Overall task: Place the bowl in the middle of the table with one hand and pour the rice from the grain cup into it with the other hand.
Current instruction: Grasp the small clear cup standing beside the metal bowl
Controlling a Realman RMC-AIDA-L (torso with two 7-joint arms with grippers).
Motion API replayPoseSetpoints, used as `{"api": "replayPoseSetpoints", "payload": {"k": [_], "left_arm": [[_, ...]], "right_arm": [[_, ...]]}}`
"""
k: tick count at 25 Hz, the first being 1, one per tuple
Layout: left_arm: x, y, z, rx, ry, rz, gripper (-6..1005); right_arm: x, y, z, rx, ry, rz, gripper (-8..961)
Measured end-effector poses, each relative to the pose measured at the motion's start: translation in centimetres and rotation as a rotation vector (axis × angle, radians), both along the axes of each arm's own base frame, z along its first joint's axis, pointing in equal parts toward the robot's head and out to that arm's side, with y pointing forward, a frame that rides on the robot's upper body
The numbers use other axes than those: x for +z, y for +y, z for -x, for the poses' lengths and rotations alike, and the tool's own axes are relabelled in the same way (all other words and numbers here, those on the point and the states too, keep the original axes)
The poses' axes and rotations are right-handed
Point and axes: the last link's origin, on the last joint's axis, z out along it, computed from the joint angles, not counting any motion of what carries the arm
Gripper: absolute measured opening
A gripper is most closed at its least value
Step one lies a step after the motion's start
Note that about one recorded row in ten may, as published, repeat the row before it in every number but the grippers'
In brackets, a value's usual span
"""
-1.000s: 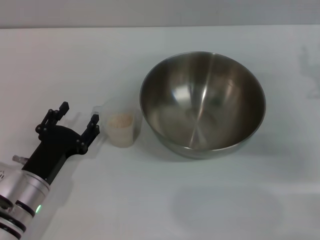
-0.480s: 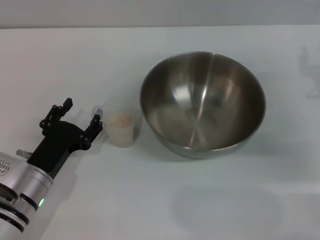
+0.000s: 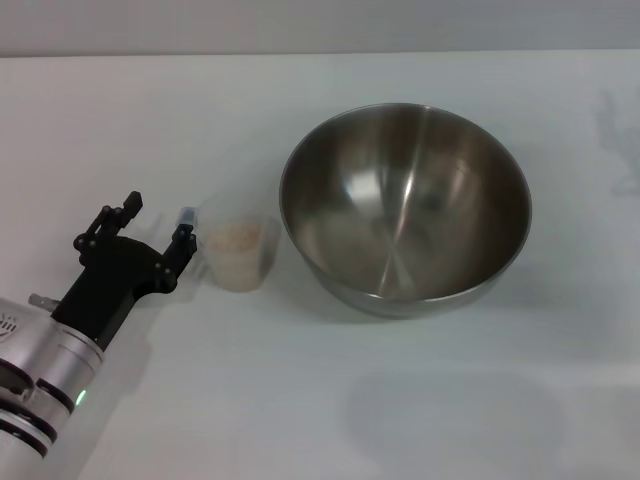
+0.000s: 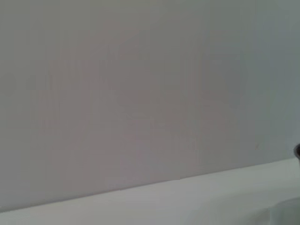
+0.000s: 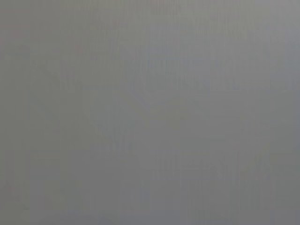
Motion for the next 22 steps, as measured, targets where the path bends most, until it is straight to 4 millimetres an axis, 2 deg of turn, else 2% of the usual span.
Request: {"api": "replayPoseSetpoints", "payload": {"k": [3,9,22], "left_arm": [[-0.12,0.11,0.15,0.018,0.0,0.005,577],[-0.14,0.21,0.06,0.022,-0.011,0.007,364],[-0.2,0.25,-0.19,0.022,-0.023,0.002,81]], "right_arm": [[0.02,0.02,0.01,0.0,-0.001,0.0,433],[0.03,0.02,0.06,0.004,-0.002,-0.001,433],[0.01,-0.09,-0.18,-0.006,0.001,-0.001,433]]}}
